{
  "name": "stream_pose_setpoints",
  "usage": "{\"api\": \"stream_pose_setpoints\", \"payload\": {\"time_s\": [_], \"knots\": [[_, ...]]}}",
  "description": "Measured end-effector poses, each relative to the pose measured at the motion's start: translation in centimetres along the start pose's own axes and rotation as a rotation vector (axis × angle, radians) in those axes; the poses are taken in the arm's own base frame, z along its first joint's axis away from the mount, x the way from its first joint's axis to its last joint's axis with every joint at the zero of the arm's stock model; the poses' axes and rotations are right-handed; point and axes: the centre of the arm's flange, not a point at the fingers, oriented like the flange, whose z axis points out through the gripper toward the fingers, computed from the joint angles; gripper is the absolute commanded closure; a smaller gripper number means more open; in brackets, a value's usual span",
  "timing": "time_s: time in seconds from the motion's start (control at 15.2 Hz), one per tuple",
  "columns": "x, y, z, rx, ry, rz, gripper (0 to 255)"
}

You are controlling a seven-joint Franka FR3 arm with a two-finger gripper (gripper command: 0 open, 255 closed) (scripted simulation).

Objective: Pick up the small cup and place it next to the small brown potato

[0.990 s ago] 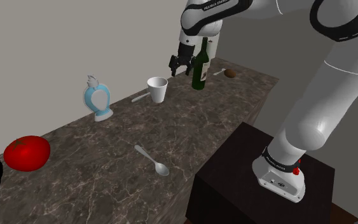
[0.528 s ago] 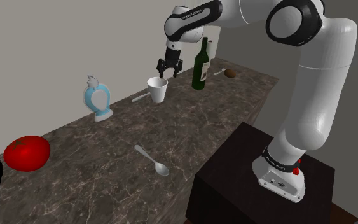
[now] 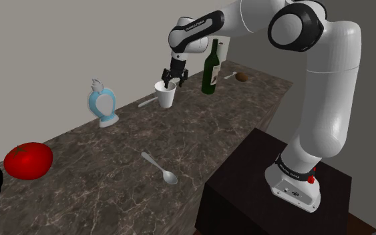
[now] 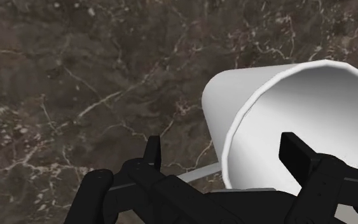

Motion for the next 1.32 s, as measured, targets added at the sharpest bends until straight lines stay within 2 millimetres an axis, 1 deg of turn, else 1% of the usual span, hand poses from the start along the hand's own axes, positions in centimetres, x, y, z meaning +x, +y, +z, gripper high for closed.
{"api": "stream_pose_setpoints", "payload": {"time_s": [0.13,0.46,0.53,1.19,1.32], "knots": [[-0.13,0.07,0.62,0.0,0.0,0.0,0],[-0.13,0.06,0.75,0.0,0.0,0.0,0],[-0.13,0.06,0.75,0.0,0.0,0.0,255],[-0.13,0.06,0.73,0.0,0.001,0.0,255],[-0.15,-0.02,0.2,0.0,0.0,0.0,255]]}}
